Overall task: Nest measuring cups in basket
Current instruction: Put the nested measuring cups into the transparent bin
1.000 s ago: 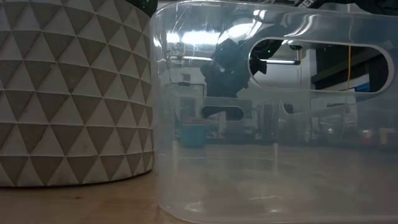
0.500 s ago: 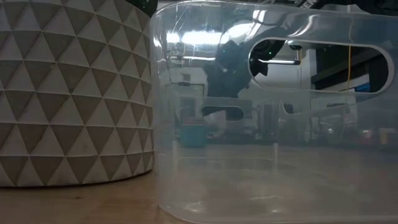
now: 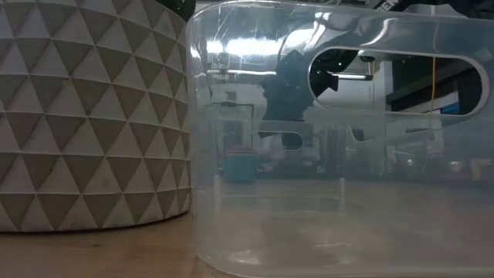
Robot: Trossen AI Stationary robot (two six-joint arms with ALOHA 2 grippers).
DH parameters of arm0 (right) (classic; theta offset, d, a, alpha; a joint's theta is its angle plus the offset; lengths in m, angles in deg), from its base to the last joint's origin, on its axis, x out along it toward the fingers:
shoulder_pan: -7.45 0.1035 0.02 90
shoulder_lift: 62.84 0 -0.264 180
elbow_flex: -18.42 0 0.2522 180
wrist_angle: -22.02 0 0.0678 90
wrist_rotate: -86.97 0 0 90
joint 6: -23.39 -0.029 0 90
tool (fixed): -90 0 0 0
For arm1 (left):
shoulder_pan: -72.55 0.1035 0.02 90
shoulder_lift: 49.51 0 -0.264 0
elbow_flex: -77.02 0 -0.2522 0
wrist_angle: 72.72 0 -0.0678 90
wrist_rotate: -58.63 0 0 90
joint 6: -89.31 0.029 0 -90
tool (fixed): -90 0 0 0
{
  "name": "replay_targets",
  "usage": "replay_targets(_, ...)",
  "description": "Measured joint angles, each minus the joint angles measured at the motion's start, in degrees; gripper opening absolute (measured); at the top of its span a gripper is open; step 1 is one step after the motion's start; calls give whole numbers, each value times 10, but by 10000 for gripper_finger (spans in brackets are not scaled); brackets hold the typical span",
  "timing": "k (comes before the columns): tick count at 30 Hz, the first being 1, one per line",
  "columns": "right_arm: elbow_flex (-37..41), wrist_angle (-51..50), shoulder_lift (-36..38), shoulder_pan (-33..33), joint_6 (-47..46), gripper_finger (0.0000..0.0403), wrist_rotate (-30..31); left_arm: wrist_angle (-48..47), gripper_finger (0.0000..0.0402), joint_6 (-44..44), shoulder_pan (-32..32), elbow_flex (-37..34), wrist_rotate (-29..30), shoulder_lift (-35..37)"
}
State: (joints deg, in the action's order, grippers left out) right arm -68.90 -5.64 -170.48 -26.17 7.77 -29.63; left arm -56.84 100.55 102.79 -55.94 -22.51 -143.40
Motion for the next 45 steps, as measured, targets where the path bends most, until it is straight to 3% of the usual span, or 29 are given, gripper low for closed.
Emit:
replay_targets(4, 0, -19, 0, 0, 26, 78, 10, 0, 135, -25, 0, 0, 22, 0)
replay_targets(13, 0, -49, 0, 4, 56, 79, 101, 0, 135, -95, 0, 0, 21, 0)
replay_targets(18, 0, -54, 0, 14, 56, 79, 149, 0, 135, -113, -1, 0, -20, 0)
replay_targets(21, 0, -53, 0, 20, 56, 78, 150, 0, 135, -123, -1, 0, -43, 0)
replay_targets(45, 0, -52, 0, 23, 54, 78, 150, -1, 135, -141, -1, 0, -38, 0)
